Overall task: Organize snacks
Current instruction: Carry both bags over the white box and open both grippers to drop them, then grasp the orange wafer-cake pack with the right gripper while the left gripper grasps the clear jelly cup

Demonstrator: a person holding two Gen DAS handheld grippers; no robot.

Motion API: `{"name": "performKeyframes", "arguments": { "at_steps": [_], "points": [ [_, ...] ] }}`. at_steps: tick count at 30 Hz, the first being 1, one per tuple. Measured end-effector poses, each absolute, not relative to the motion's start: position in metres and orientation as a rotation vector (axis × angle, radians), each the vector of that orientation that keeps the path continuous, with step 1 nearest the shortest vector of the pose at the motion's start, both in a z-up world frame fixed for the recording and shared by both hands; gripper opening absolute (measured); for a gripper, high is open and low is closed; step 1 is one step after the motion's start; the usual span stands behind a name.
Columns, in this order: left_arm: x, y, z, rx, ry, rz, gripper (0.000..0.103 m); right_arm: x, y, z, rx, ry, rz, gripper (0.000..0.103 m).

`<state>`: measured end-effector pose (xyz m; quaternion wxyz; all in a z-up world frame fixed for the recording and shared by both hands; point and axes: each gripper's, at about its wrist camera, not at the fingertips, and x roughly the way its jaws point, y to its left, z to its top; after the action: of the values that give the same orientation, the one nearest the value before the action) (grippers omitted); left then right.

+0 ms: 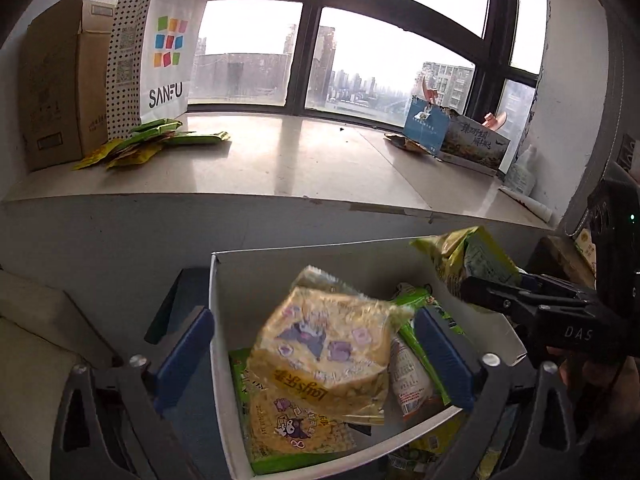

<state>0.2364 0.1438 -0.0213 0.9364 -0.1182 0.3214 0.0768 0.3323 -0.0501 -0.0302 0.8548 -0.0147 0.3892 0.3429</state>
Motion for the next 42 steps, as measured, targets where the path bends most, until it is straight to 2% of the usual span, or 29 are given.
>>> {"name": "performKeyframes", "arguments": {
  "at_steps": [1,11,25,33,42],
  "points": [
    [0.235,0.145,-0.023,-0.242,0.663,0.159,0.103,0.333,-0.052,-0.032,-0.022,0.817,0.713,0.103],
    [0.216,0.134,-0.017,-0.176,0.669,0.151,0.103,0.315,-0.061,-0.028,-0.059,0.782,0.71,0.103],
    [0.076,0.071,-0.005,-0.032,0.636,0.0,0.103,0.194,-0.12,-0.002,-0.193,0.668,0.846,0.103],
    [0.018,0.06,-0.008,-0.081,0.593,0.034,0.103,0.114,-0.161,-0.04,-0.184,0.741,0.892,0.103],
    [0.001,0.06,-0.004,-0.098,0.564,0.055,0.103,0.1,-0.13,-0.096,-0.271,0.875,0.945,0.103]
  ]
}}
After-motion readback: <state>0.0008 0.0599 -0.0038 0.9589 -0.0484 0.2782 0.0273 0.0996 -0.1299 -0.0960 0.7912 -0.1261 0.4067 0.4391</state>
